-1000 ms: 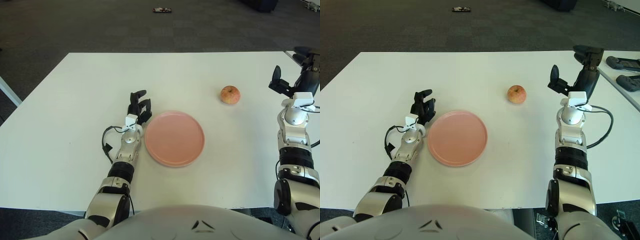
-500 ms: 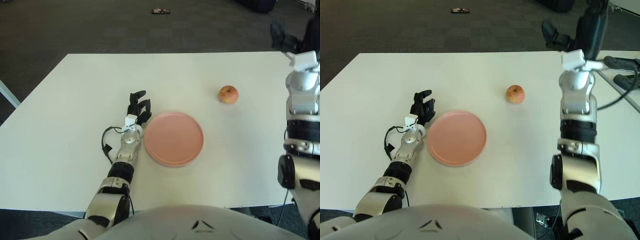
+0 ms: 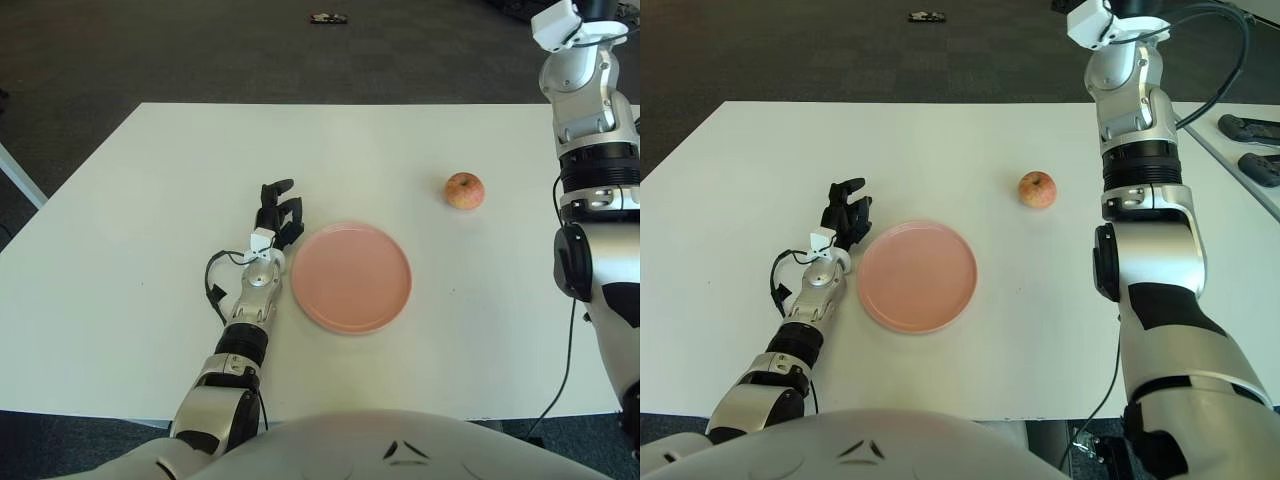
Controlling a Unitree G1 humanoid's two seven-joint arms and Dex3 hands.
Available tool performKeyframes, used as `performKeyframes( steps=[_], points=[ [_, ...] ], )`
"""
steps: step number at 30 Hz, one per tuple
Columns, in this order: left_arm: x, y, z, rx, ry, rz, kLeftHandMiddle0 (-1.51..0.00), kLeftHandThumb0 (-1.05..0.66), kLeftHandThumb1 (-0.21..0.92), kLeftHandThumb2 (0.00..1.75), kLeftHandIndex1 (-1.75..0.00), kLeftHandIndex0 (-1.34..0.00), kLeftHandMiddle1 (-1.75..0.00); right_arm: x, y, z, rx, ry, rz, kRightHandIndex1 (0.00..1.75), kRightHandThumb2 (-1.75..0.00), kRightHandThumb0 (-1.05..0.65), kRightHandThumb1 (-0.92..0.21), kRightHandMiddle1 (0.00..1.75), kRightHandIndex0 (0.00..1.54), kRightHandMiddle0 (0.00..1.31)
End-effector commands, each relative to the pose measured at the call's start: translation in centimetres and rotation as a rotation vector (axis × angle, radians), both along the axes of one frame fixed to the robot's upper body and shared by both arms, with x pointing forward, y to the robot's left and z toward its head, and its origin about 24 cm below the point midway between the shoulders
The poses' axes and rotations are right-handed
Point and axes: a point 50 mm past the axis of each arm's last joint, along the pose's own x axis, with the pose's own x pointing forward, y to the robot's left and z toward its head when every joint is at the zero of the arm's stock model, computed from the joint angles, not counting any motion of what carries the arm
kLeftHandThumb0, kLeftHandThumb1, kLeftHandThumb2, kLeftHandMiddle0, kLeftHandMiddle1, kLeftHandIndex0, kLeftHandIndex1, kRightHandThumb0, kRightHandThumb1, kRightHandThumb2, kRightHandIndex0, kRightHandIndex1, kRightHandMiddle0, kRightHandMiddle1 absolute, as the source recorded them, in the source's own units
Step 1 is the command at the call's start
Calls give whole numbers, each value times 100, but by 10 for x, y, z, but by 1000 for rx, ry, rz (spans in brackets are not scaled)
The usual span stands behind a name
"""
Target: Put the apple into the plate.
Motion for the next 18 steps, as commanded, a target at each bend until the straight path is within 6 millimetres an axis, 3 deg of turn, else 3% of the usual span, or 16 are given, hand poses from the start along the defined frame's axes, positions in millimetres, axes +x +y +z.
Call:
performKeyframes(
  steps=[1, 4, 8, 11, 18],
  points=[
    [-9, 4, -19, 0, 103, 14, -28, -79, 92, 58, -122, -1, -81, 7, 7, -7, -64, 66, 17, 17, -58, -74, -92, 22, 3, 0],
    [-9, 4, -19, -3, 105, 15, -28, -79, 92, 58, -122, -1, -81, 14, 8, -9, -158, 141, -5, 17, -60, -75, -92, 16, 3, 0],
    [-9, 3, -20, -2, 105, 13, -28, -79, 92, 58, -122, -2, -81, 28, 2, -33, -268, 273, -89, 18, -61, -78, -92, 10, 3, 0],
    [-10, 3, -20, 5, 104, 14, -28, -79, 92, 58, -122, -2, -81, 31, 4, -34, -326, 308, -109, 18, -63, -82, -92, 8, 3, 0],
    [-11, 2, -20, 12, 100, 18, -27, -80, 92, 59, -122, -2, -80, 39, 17, -52, -396, 388, -161, 16, -70, -94, -92, 13, 1, 0]
  ],
)
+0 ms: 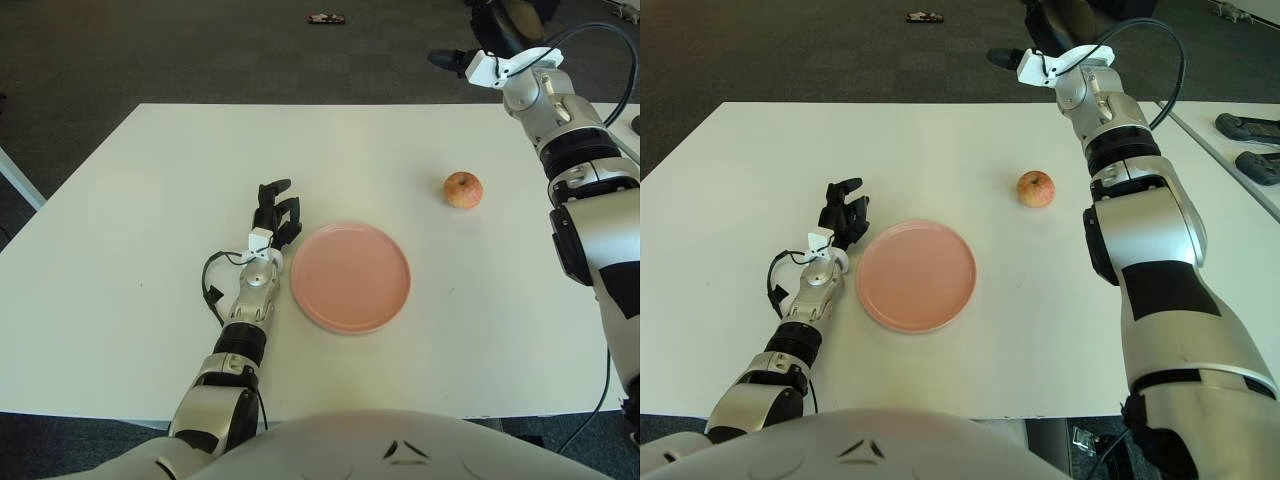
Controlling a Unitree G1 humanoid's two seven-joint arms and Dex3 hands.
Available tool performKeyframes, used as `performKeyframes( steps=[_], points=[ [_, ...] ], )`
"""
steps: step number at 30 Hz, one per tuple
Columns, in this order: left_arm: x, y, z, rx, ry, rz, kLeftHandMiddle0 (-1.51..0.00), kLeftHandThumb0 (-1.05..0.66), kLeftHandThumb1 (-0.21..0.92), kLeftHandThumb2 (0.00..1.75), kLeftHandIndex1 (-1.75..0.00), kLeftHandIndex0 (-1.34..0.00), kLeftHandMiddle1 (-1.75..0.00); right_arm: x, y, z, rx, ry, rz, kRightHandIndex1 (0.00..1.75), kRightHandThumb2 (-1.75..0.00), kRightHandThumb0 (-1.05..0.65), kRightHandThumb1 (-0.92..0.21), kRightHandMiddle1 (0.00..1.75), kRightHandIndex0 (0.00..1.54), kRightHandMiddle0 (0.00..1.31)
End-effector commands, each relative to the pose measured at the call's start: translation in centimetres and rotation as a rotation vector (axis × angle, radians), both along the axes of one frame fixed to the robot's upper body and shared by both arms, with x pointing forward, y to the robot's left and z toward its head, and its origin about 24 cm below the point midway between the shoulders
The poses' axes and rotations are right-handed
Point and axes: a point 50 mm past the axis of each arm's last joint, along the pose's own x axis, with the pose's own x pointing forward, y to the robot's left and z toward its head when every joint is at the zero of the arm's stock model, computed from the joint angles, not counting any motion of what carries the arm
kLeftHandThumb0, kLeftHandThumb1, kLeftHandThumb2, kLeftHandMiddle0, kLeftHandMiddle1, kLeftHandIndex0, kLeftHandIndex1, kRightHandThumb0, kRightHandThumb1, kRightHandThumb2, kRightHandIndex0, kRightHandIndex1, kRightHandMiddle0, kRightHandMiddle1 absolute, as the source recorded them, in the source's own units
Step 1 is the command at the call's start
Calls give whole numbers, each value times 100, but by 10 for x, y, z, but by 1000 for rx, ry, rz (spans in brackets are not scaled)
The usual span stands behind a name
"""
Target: Put the apple into the plate.
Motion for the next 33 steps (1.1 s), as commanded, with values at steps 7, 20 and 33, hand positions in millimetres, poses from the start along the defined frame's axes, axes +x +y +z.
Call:
performKeyframes(
  steps=[7, 20, 33],
  points=[
    [-13, 2, -19, -5, 93, 32, -28, -78, 92, 58, -123, -2, -81, 10, 18, -25, -134, 167, -87, 7, -75, -102, -92, 23, 0, 0],
    [-16, 6, -21, 6, 90, 37, -26, -77, 92, 57, -122, -3, -79, 9, -2, -58, -225, 311, -154, 0, -76, -102, -92, 19, 0, 0],
    [-18, 11, -23, 19, 93, 43, -27, -76, 92, 61, -122, -2, -77, 5, -5, -91, -286, 410, -206, 0, -76, -101, -92, 16, 0, 0]
  ],
)
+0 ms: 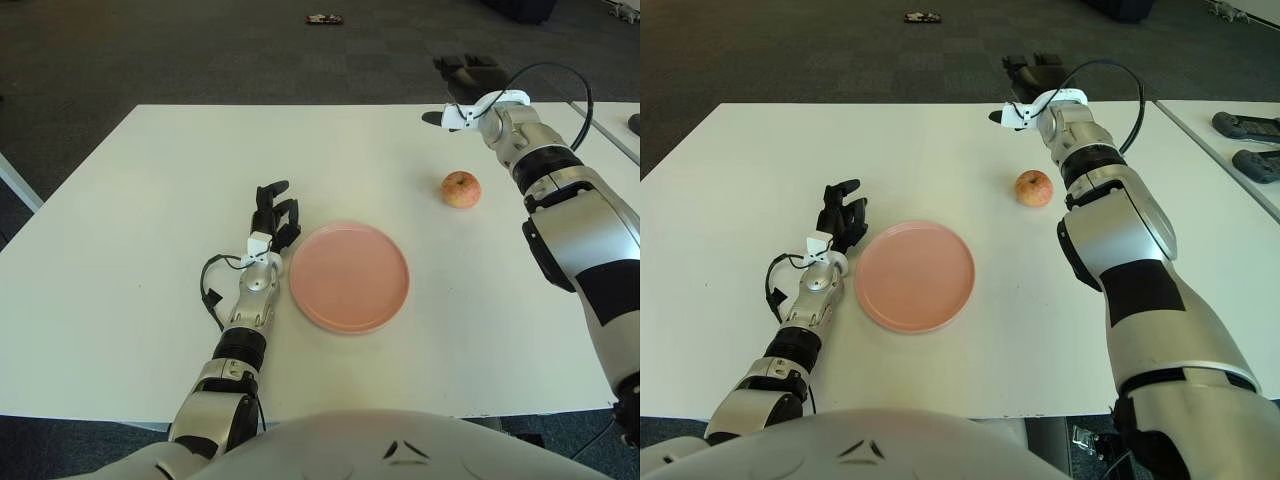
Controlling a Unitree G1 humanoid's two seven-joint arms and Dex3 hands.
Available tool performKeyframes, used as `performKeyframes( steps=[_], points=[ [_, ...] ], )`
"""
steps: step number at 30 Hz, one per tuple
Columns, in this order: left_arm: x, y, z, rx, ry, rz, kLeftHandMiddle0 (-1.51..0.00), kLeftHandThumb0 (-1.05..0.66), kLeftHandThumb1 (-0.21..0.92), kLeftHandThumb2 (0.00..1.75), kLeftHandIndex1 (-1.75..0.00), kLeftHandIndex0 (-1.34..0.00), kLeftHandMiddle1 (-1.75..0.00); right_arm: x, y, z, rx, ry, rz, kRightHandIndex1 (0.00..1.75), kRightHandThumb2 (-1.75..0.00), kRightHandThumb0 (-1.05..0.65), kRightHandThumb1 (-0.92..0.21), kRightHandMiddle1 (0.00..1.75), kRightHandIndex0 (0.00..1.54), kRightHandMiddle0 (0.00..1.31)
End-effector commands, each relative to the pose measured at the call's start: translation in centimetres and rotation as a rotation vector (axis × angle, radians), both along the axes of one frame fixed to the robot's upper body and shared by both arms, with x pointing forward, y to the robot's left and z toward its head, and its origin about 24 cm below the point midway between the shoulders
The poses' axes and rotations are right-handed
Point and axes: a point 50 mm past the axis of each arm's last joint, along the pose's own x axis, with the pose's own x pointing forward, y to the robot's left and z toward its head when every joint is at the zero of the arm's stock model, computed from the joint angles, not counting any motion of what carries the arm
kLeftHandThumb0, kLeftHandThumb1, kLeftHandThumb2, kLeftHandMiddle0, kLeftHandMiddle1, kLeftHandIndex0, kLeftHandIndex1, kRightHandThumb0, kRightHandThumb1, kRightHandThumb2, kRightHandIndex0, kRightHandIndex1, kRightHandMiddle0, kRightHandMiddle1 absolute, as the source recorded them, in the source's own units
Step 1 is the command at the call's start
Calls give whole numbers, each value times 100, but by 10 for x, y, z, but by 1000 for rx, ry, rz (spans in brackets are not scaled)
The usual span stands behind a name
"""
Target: Put the apple into the plate.
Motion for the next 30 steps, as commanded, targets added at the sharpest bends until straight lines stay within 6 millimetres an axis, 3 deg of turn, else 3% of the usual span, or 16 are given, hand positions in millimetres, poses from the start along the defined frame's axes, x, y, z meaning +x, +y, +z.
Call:
performKeyframes(
  steps=[1, 8, 23, 30],
  points=[
    [-13, 7, -22, 17, 111, 18, -27, -76, 92, 61, -122, -2, -77, -2, 3, -13, -25, 48, 1, 0, -76, -100, -92, 16, 0, 0],
    [-14, 10, -22, 22, 110, 23, -28, -76, 92, 62, -122, -2, -76, -8, -4, -40, -69, 127, -46, 0, -69, -102, -92, 11, 0, 0],
    [-14, 12, -23, 13, 113, 31, -28, -77, 92, 62, -123, -3, -76, -9, -18, -43, -100, 166, -97, 0, -63, -105, -92, 1, 0, 0],
    [-15, 12, -23, 9, 115, 40, -30, -76, 92, 61, -123, -4, -77, -12, -26, -49, 16, 215, -131, 0, -61, -105, -92, 0, 0, 0]
  ],
)
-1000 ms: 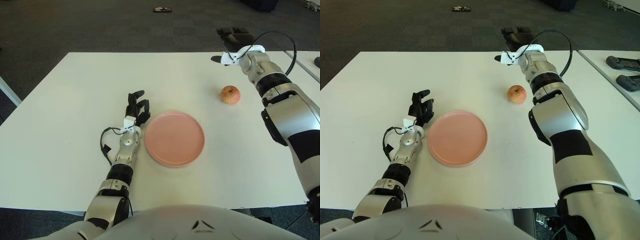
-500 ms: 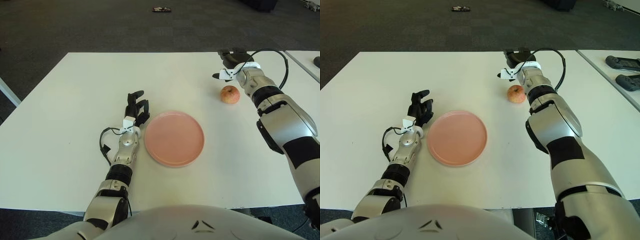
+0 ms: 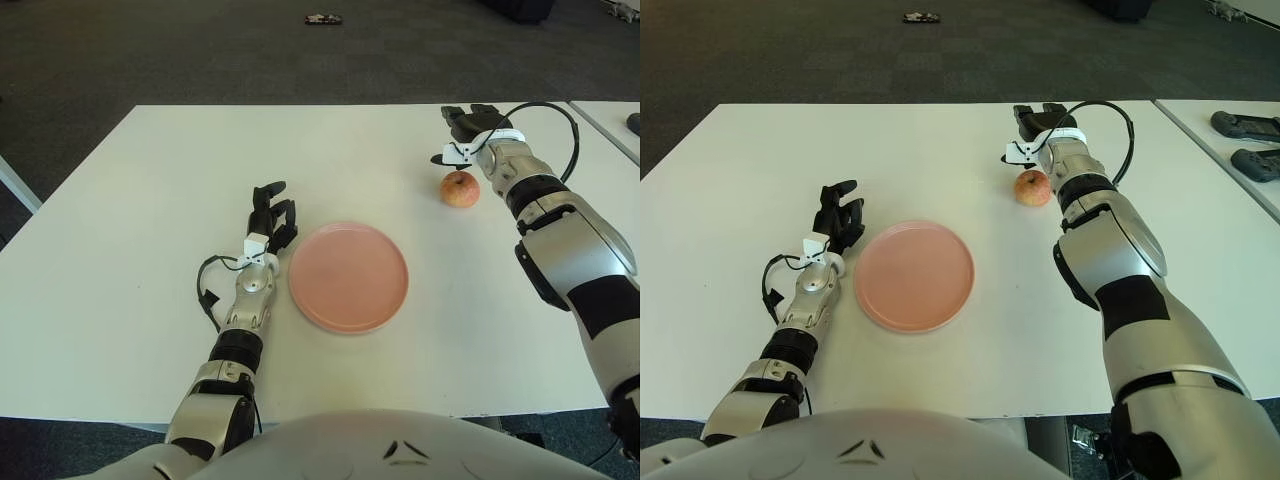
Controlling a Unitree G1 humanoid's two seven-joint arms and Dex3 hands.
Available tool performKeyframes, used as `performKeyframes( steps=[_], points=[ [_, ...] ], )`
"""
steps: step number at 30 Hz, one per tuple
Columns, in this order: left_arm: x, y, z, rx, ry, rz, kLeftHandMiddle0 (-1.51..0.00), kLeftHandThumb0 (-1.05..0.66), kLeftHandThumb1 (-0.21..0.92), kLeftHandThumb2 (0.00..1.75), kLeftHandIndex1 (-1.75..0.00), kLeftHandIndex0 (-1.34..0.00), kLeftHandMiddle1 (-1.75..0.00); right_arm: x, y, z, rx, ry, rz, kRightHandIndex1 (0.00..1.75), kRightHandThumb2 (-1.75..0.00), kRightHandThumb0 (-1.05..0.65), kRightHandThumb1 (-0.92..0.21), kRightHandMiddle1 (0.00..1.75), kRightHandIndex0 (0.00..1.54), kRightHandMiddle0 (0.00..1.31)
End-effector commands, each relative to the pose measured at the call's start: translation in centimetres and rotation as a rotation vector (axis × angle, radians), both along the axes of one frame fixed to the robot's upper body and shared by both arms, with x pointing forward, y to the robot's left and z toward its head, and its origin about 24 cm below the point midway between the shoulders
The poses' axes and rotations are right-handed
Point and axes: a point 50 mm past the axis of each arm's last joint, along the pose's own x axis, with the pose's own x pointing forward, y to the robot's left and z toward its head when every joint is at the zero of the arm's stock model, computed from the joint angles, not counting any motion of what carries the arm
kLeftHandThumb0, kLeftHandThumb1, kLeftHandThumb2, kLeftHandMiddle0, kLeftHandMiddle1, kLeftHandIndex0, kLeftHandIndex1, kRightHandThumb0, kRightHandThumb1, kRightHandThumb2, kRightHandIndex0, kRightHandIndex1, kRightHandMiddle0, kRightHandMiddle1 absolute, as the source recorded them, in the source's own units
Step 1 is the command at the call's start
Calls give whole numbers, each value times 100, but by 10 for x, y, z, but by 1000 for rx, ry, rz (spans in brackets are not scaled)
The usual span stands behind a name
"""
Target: Put the apple into the plate.
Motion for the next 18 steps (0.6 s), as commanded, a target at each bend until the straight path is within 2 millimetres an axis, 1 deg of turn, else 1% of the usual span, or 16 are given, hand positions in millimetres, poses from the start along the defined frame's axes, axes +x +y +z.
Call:
performKeyframes(
  steps=[1, 5, 8, 14, 18],
  points=[
    [-14, 7, -23, -2, 116, 33, -29, -76, 92, 61, -123, -4, -77, -3, -10, -6, 102, 37, -48, 0, -62, -105, -92, 0, 0, 0],
    [-14, 7, -23, -4, 119, 35, -29, -76, 92, 60, -123, -4, -77, -4, -15, -7, 280, 77, -90, 0, -64, -105, -92, 0, 0, 0],
    [-14, 7, -23, -5, 119, 35, -29, -76, 92, 60, -123, -4, -77, -5, -17, -7, 338, 86, -103, 0, -65, -105, -92, 0, 0, 0],
    [-14, 7, -23, -12, 120, 39, -30, -76, 92, 60, -123, -4, -78, -7, -27, -8, 533, 70, -152, 0, -73, -105, -92, 0, 0, 0],
    [-15, 8, -23, -7, 121, 40, -30, -76, 92, 60, -123, -4, -77, -9, -32, -10, 606, 63, -168, 0, -74, -105, -92, 0, 0, 0]
  ],
)
